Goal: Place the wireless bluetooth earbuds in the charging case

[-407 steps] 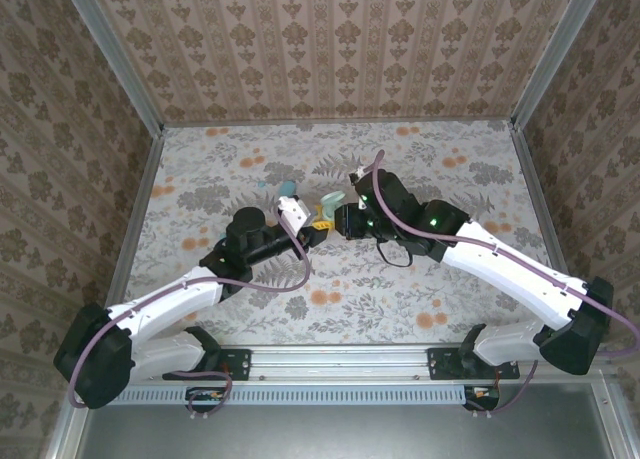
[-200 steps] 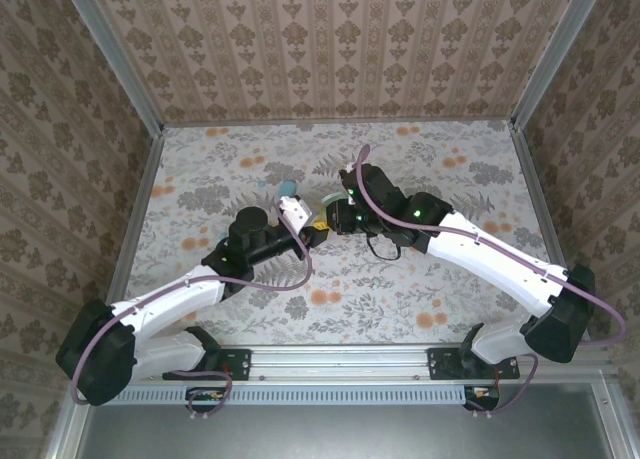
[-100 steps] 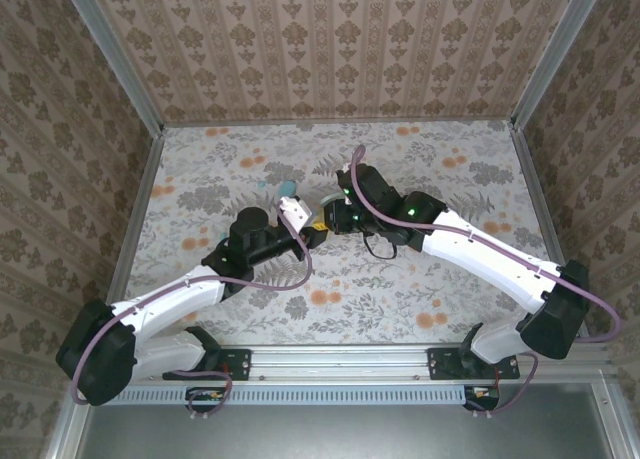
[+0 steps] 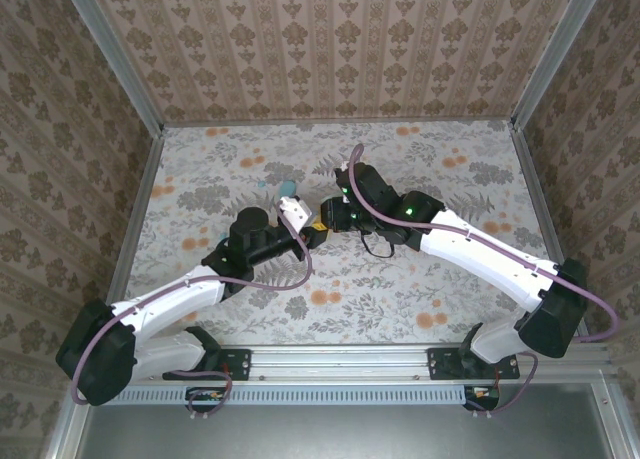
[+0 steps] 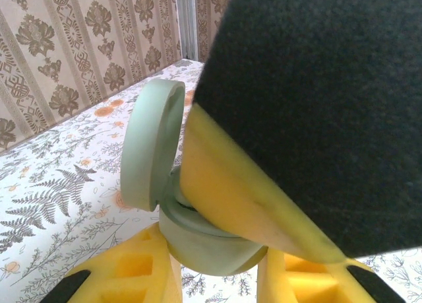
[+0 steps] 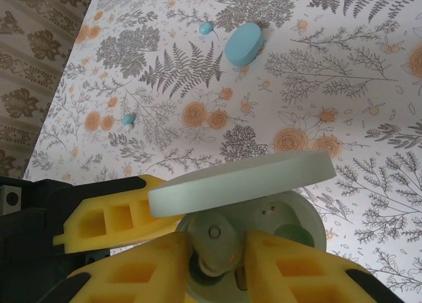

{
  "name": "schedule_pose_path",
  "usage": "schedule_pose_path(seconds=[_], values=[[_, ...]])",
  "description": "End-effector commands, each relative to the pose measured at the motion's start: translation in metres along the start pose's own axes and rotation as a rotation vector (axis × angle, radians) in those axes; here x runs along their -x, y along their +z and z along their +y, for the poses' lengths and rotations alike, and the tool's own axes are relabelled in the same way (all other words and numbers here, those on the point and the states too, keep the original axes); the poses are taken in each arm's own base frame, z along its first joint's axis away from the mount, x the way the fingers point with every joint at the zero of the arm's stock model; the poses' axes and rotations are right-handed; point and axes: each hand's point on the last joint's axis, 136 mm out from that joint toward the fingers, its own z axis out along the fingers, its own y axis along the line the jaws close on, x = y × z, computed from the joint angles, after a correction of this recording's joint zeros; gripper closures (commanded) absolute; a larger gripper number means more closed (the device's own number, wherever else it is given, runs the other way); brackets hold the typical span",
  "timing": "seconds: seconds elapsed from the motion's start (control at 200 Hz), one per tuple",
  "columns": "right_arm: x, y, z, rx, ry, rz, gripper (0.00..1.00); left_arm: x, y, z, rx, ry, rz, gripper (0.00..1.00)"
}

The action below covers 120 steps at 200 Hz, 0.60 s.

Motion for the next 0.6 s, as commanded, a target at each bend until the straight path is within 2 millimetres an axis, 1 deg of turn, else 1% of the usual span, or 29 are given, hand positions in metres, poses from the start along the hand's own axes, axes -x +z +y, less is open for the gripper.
schedule_pose_path(seconds=[0.0,0.095,0.225,0.29,0.365,0.405,0.415,0.43,0.595], values=[[0.003,0.005,0.002,0.004,0.003,-0.009,0.69,0.028,-0.003,-0.014,-0.060,0.026,-0.099,0.96],[0.003,0.003,0.002,0.003,0.004,-0.011,0.69,0.028,-0.004,-0.014,-0.061,0.026,-0.100,0.96],[0.003,0.000,0.003,0.011,0.008,-0.007,0.66,0.028,-0.004,-0.014,-0.057,0.027,-0.099,0.96],[0.006,-0.008,0.007,0.030,0.012,-0.015,0.65,0.028,-0.005,-0.014,-0.057,0.028,-0.100,0.96],[0.012,-0.021,0.010,0.047,0.009,-0.039,0.65,0.026,-0.005,-0.013,-0.055,0.024,-0.097,0.96],[0.013,-0.023,0.008,0.039,0.004,-0.040,0.65,0.025,-0.005,-0.013,-0.054,0.019,-0.095,0.96],[0.017,-0.033,0.010,0.052,0.004,-0.060,0.65,0.025,-0.005,-0.012,-0.054,0.019,-0.095,0.96],[0.019,-0.038,0.010,0.054,0.003,-0.070,0.64,0.024,-0.006,-0.012,-0.055,0.017,-0.094,0.96],[0.029,-0.073,0.006,0.073,0.001,-0.137,0.63,0.025,-0.014,-0.002,-0.055,-0.031,-0.120,0.96]])
